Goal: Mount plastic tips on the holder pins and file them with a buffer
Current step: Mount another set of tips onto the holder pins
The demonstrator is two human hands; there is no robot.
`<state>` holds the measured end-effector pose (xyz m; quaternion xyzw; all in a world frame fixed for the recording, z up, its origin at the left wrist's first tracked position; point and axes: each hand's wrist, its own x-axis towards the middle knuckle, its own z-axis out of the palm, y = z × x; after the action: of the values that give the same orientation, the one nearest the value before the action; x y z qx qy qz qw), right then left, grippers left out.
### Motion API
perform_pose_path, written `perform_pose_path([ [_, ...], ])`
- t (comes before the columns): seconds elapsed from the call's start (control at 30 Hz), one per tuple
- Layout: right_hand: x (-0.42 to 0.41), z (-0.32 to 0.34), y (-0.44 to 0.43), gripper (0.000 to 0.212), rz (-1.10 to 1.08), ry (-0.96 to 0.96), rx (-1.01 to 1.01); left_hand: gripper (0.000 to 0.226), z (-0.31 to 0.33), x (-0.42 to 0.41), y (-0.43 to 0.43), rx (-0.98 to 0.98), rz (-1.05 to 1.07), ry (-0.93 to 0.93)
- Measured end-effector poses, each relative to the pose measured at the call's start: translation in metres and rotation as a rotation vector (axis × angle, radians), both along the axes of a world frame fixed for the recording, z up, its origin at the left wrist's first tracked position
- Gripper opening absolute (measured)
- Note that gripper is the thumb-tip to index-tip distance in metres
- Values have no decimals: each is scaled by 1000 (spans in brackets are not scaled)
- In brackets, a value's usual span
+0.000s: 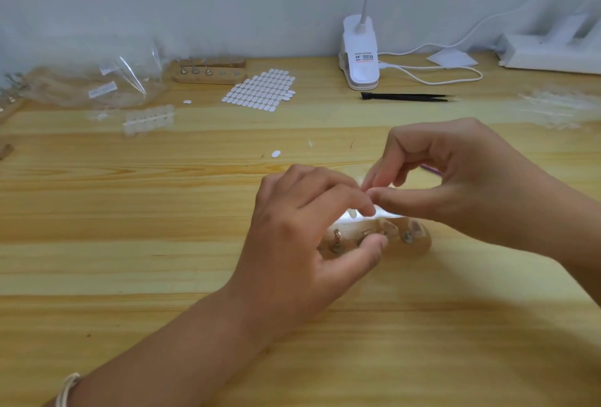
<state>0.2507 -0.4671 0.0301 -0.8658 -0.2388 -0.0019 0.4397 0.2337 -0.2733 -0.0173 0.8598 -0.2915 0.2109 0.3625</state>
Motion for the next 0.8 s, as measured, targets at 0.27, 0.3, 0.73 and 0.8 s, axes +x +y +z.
perform_pose_path([
  [0.27,-8,1,-10,22,55,-134,-137,15,1,0,-1,47,4,183],
  [0.3,-11,-2,-10,23,63,-173,-179,14,1,1,-1,63,-2,208],
  [0.73,-15,-25,4,22,90,-464,-317,25,-1,2,1,188,8,276],
  [0.8,-14,-26,3,22,88,-479,-328,29,-2,-1,1,248,22,227],
])
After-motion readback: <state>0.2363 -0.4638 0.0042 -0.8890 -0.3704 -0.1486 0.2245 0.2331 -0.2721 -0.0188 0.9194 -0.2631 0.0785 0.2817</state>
